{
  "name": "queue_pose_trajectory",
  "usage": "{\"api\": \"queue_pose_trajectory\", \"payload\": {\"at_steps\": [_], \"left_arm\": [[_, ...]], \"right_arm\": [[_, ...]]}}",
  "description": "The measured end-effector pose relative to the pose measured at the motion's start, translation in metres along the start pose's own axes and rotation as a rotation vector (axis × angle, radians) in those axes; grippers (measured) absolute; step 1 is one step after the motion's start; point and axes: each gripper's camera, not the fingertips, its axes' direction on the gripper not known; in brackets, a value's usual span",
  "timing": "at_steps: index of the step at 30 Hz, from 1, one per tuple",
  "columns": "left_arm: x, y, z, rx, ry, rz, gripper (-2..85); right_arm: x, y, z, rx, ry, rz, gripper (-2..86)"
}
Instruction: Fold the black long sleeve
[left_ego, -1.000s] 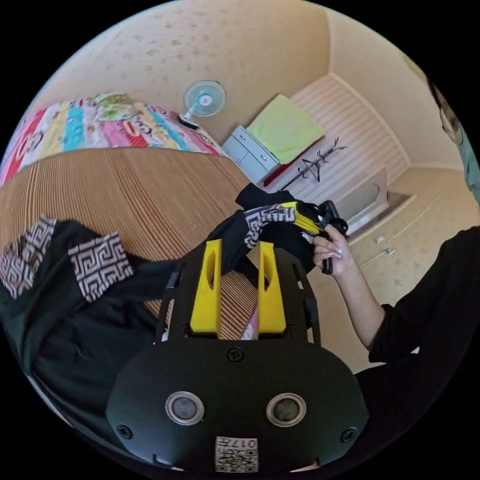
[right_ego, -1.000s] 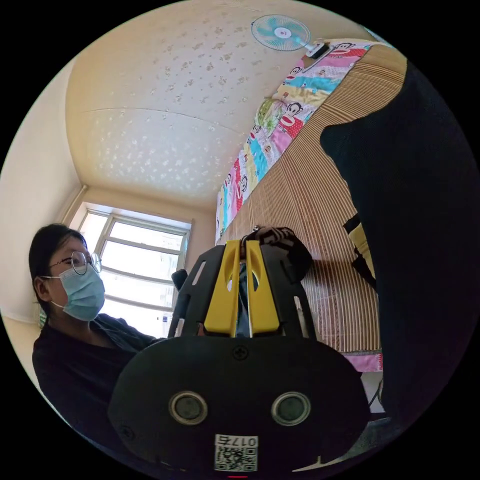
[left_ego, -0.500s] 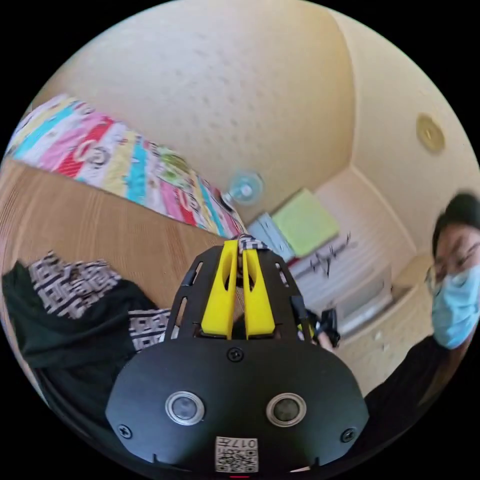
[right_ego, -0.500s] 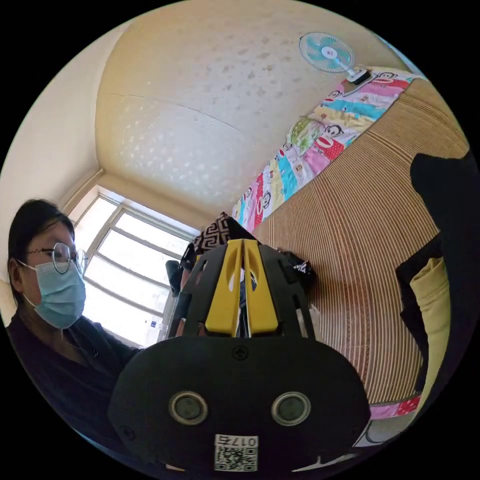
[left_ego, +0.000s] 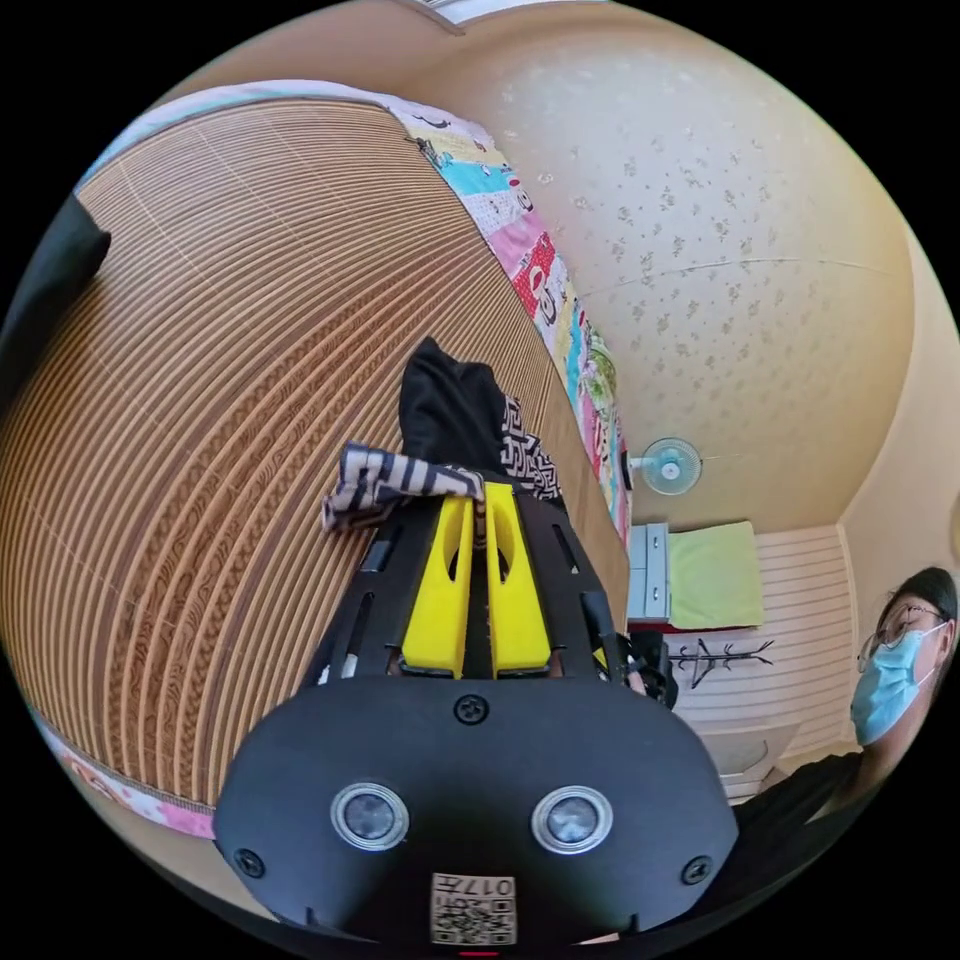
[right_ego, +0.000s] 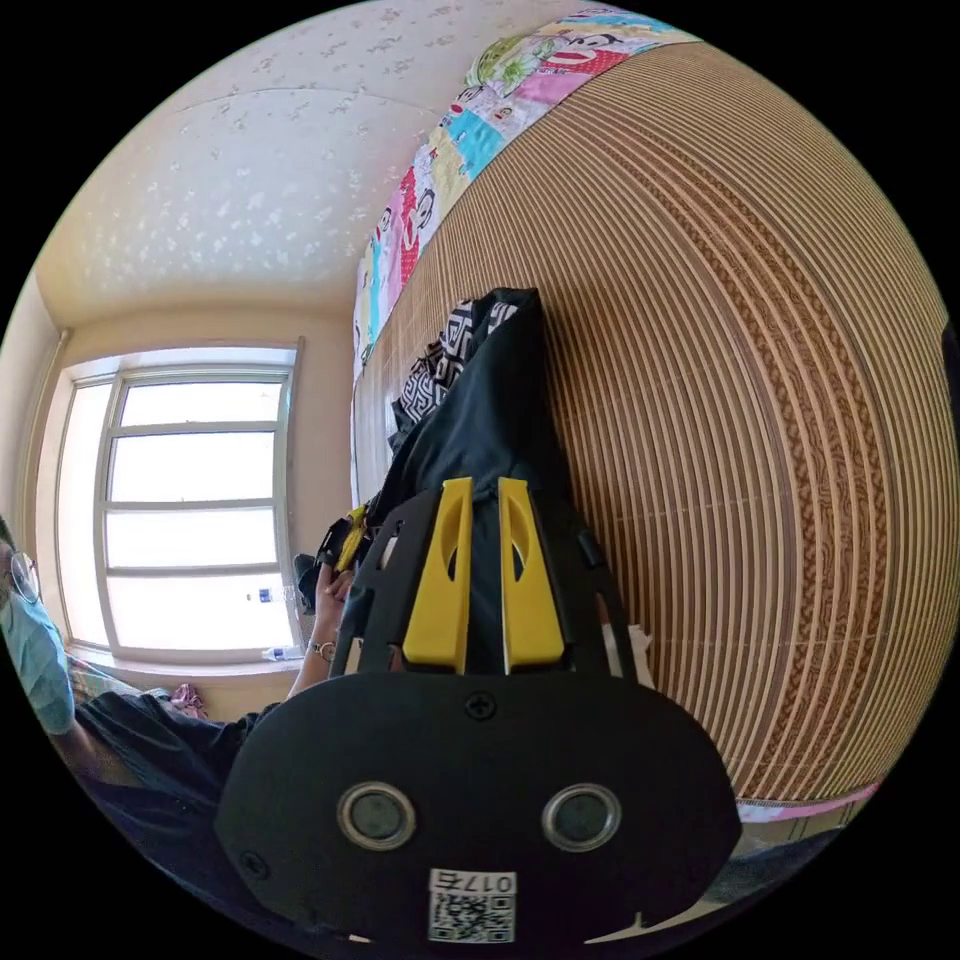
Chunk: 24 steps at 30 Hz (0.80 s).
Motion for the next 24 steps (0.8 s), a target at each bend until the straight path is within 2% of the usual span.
{"api": "queue_pose_trajectory", "payload": {"at_steps": [5,7,10,13,15,18,20,21,24], "left_arm": [[0.023,-0.027,0.003,-0.029,0.087,0.048,-0.5],[0.036,-0.036,0.004,-0.060,0.089,0.098,-0.5],[0.056,-0.046,-0.001,-0.096,0.104,0.202,-0.4],[0.073,-0.054,-0.008,-0.144,0.269,0.317,-0.3],[0.076,-0.058,-0.014,-0.158,0.345,0.342,0.0],[0.065,-0.066,-0.007,-0.209,0.252,0.311,1.6],[0.044,-0.065,0.012,-0.287,0.007,0.255,4.7],[0.040,-0.064,0.015,-0.299,-0.016,0.239,5.3],[0.029,-0.066,0.012,-0.292,0.069,0.201,8.6]], "right_arm": [[-0.029,-0.052,0.038,0.012,0.210,-0.038,8.5],[-0.038,-0.065,0.052,0.075,0.322,-0.023,8.1],[-0.045,-0.074,0.064,0.078,0.360,-0.038,4.9],[-0.052,-0.074,0.059,0.119,0.403,-0.042,3.7],[-0.051,-0.068,0.044,0.212,0.384,-0.069,3.3],[-0.030,-0.072,0.040,0.221,0.370,0.005,3.5],[-0.016,-0.079,0.046,0.167,0.358,0.049,3.9],[-0.013,-0.079,0.044,0.169,0.326,0.038,4.3],[-0.023,-0.075,0.034,0.179,0.337,0.018,6.1]]}}
